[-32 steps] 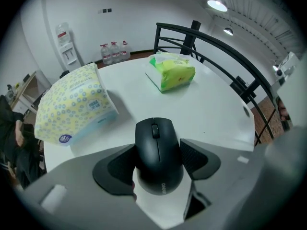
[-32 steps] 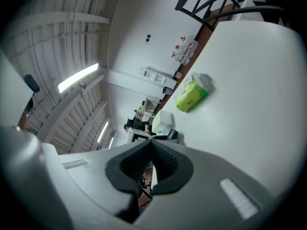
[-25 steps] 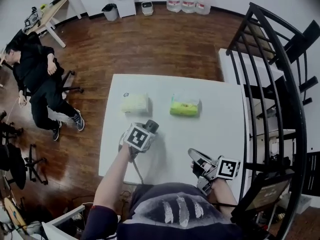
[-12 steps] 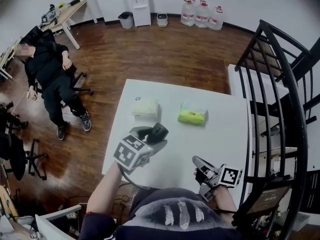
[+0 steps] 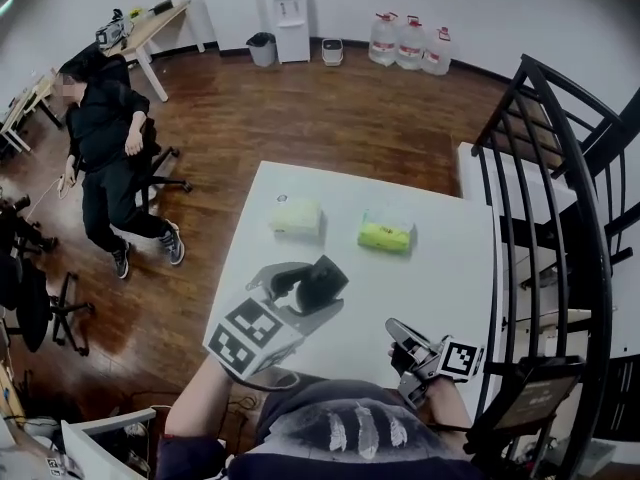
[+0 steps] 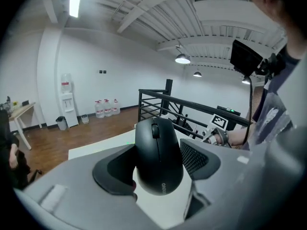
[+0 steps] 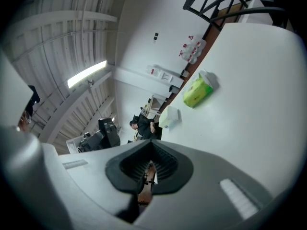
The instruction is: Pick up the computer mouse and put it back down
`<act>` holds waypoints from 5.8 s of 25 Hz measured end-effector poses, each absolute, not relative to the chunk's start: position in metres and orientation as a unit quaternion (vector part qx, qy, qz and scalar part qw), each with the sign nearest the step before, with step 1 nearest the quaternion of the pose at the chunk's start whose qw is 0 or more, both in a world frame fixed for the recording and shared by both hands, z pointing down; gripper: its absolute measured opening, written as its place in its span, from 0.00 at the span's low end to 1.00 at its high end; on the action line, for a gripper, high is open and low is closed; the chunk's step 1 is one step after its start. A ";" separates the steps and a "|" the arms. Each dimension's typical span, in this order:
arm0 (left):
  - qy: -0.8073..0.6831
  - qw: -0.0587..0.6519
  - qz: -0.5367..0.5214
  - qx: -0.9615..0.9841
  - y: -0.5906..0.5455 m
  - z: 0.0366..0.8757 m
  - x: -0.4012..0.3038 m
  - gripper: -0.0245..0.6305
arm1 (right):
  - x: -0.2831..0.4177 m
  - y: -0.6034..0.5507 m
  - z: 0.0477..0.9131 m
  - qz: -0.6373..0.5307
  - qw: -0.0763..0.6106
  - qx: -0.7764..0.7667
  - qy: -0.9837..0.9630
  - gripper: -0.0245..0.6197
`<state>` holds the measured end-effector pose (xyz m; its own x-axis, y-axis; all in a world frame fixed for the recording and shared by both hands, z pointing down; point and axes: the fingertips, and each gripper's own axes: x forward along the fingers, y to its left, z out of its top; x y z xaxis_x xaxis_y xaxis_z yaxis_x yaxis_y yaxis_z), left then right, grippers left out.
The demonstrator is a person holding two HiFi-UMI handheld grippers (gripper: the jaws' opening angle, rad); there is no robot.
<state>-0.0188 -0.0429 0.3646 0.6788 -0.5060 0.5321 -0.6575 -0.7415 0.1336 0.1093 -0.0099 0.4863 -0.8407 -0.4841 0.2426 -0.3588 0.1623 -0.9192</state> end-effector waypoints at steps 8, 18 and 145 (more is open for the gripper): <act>-0.320 0.137 0.215 0.913 -0.011 0.336 -0.017 0.51 | 0.104 0.005 0.481 -0.578 0.054 -0.262 0.771 0.04; -0.336 0.135 0.189 0.913 0.018 0.321 -0.016 0.51 | 0.108 0.025 0.480 -0.584 0.052 -0.258 0.768 0.04; -0.299 0.295 0.458 0.784 -0.161 0.674 -0.023 0.51 | 0.112 -0.053 0.557 -0.644 0.052 -0.318 0.694 0.04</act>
<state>-0.0229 -0.1609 0.6738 0.4018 -0.1986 0.8939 -0.7388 -0.6471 0.1883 0.1119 -0.0533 0.5571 -0.7927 -0.5079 0.3371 -0.3742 -0.0310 -0.9268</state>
